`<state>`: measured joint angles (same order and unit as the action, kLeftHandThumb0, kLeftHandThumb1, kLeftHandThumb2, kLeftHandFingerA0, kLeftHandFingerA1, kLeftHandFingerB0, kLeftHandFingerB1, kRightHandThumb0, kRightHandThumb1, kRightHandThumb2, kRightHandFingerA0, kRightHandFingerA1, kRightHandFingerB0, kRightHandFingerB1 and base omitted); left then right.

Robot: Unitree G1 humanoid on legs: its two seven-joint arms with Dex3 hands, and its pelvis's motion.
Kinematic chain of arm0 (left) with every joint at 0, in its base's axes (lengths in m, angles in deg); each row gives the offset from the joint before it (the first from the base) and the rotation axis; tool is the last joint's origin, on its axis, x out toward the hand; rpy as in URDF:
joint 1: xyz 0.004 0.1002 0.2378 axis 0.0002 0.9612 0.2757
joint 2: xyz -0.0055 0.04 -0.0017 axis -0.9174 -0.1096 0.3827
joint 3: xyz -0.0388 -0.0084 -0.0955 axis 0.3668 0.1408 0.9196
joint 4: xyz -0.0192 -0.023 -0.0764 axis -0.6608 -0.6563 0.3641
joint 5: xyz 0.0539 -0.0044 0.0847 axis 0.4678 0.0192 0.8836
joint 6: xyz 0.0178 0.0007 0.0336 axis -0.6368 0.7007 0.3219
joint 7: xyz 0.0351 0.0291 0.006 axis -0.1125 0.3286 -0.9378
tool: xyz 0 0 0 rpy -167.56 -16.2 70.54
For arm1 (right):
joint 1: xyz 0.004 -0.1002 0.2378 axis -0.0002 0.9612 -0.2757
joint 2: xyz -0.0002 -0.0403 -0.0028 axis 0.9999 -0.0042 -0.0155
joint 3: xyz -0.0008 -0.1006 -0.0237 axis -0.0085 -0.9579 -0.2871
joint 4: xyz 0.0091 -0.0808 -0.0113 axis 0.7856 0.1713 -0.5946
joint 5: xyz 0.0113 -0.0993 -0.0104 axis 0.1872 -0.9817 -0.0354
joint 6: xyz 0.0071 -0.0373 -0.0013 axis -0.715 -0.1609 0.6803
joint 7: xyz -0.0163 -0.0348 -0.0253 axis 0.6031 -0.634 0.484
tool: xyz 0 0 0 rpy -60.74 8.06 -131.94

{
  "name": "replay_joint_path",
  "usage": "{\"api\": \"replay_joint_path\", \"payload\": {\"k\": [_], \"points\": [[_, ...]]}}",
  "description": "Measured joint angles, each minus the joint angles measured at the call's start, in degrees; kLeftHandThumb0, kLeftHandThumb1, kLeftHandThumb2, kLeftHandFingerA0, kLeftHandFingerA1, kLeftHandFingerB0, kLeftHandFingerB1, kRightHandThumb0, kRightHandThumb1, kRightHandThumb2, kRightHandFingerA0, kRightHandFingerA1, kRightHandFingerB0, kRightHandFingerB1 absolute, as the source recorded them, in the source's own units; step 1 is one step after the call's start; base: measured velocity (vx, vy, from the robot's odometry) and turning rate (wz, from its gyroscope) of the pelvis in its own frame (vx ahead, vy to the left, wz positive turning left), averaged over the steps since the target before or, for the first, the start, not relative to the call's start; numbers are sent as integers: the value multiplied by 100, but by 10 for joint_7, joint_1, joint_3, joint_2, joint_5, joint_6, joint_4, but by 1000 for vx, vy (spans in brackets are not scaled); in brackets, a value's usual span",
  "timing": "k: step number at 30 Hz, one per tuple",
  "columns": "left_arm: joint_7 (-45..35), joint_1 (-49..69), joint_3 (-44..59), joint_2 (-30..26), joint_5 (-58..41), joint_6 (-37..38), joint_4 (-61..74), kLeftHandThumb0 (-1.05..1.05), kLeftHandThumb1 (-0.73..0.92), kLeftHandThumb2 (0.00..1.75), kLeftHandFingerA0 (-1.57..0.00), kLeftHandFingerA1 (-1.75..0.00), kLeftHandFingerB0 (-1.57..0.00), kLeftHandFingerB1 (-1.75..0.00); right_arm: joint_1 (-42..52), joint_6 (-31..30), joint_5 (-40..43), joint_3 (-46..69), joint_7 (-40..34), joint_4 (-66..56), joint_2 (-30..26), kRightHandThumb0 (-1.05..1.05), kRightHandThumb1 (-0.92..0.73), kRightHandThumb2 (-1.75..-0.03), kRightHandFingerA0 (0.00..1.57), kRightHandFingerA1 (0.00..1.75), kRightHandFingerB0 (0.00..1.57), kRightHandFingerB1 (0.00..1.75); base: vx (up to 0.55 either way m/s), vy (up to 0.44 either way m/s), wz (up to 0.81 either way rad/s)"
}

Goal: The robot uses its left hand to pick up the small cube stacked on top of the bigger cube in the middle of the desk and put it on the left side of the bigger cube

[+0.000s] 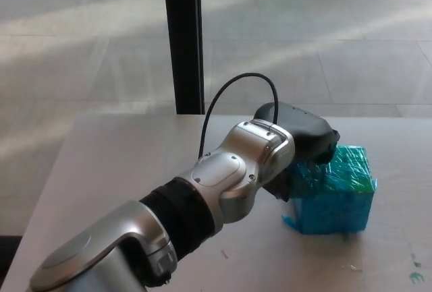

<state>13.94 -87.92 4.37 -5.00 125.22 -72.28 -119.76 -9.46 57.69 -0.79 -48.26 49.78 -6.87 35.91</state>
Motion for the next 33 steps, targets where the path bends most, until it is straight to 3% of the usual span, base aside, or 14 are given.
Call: {"api": "replay_joint_path", "payload": {"k": [5,9,10,15,18,21,23,26,27,28,29,31,32,33], "points": [[39,6,4,-3,8,32,-16,-17,57,56,-79,-91,-79,-68,0,1,-2,0,-6,0,0,-59,-46,-95,83,103,75,75,0,0,0],[61,13,17,-4,9,54,-22,-15,58,59,-77,-110,-76,-77,0,6,-4,0,-10,1,0,-56,-41,-104,86,96,71,77,0,0,0],[65,14,19,-4,10,58,-23,-15,57,60,-80,-128,-76,-79,0,6,-4,0,-11,1,0,-56,-41,-104,86,96,70,77,0,0,0],[81,18,40,-4,11,78,-25,-21,66,65,-81,-141,-62,-73,2,7,-6,0,-11,-1,0,-56,-48,-92,88,97,75,72,0,0,0],[89,18,50,-5,11,93,-26,-20,62,62,-77,-114,-75,-81,4,9,-7,0,-13,-2,0,-54,-43,-97,92,97,76,73,0,0,0],[90,18,60,-5,11,102,-26,-21,64,62,-77,-121,-75,-86,6,10,-7,1,-14,-2,0,-53,-45,-93,92,97,76,71,0,0,0],[88,18,72,-6,9,107,-27,-20,64,62,-69,-90,-75,-71,8,11,-7,1,-16,-3,0,-53,-39,-103,92,97,73,77,0,0,0],[68,17,116,-4,-11,110,-28,-25,64,58,-67,-80,-77,-67,9,12,-7,1,-18,-5,0,-54,-43,-96,90,96,75,73,0,0,0],[60,15,131,-4,-19,110,-30,-27,62,59,-72,-116,-84,-75,10,12,-7,1,-19,-5,0,-54,-39,-103,89,95,73,76,0,0,0],[54,14,141,-4,-25,110,-31,-31,47,90,-74,-97,-80,-82,10,12,-7,1,-19,-5,0,-55,-44,-92,91,98,78,71,0,0,0],[41,6,165,-3,-36,109,-37,-26,63,61,-65,-103,-82,-77,10,12,-7,1,-19,-5,0,-55,-43,-92,93,98,79,71,0,0,0],[27,-6,185,-5,-46,109,-42,-25,62,64,-69,-104,-84,-81,11,12,-7,1,-19,-5,0,-56,-43,-92,93,97,79,71,0,0,0],[16,-16,198,-8,-52,108,-44,-20,61,70,-74,-129,-84,-87,11,12,-7,1,-19,-5,0,-56,-44,-92,93,97,78,71,0,0,0],[7,-24,206,-12,-57,108,-45,-23,60,68,-81,-109,-83,-83,11,13,-7,1,-19,-5,0,-56,-42,-93,93,98,79,71,0,0,0]]}}
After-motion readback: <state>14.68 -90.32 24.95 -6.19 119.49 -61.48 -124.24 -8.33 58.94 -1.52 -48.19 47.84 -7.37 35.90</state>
